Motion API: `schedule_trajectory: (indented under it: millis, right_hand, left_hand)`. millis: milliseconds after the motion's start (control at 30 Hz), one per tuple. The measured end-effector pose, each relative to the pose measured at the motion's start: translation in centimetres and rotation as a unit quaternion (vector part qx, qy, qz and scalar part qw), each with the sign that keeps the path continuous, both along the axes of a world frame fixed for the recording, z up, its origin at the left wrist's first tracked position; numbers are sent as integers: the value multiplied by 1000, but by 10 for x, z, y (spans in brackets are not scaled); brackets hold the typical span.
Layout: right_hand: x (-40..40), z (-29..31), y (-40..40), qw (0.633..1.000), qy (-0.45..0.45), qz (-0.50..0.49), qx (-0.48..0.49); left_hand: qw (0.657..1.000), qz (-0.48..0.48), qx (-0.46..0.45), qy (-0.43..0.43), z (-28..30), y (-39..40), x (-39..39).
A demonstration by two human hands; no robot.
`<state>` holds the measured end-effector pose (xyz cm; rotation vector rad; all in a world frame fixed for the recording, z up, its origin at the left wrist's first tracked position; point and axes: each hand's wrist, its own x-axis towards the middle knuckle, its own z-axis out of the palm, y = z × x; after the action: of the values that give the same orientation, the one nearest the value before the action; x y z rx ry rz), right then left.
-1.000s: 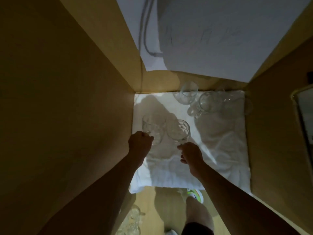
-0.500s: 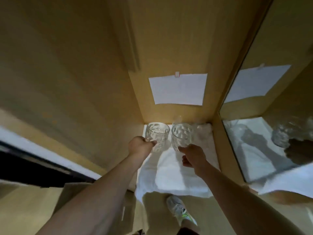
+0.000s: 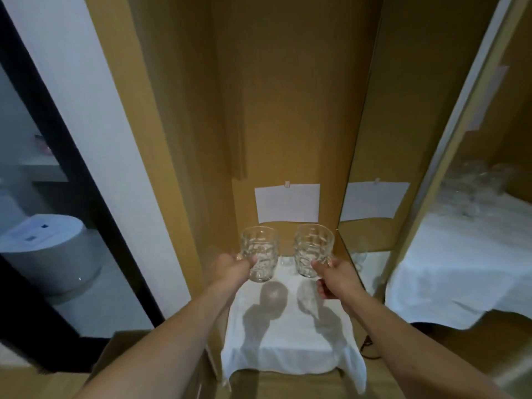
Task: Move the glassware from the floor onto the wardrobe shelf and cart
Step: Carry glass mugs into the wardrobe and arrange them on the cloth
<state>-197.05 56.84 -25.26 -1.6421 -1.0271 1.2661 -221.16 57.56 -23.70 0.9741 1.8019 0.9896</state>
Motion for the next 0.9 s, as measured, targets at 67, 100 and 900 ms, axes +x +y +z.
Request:
schedule_trajectory:
  millis: [67,100,900]
  right_hand:
    - [10,5,-17,1000,3,-3,9]
    - [16,7,-25,1000,4,-6,12]
    - [367,29,-191,992,-36,-120,-6]
  left_hand:
    - [1000,-1,12,-1,8,-14,11]
    - [1000,-5,17,-2,11,-20,19]
    - [989,-129,16,-70,26,-113,380]
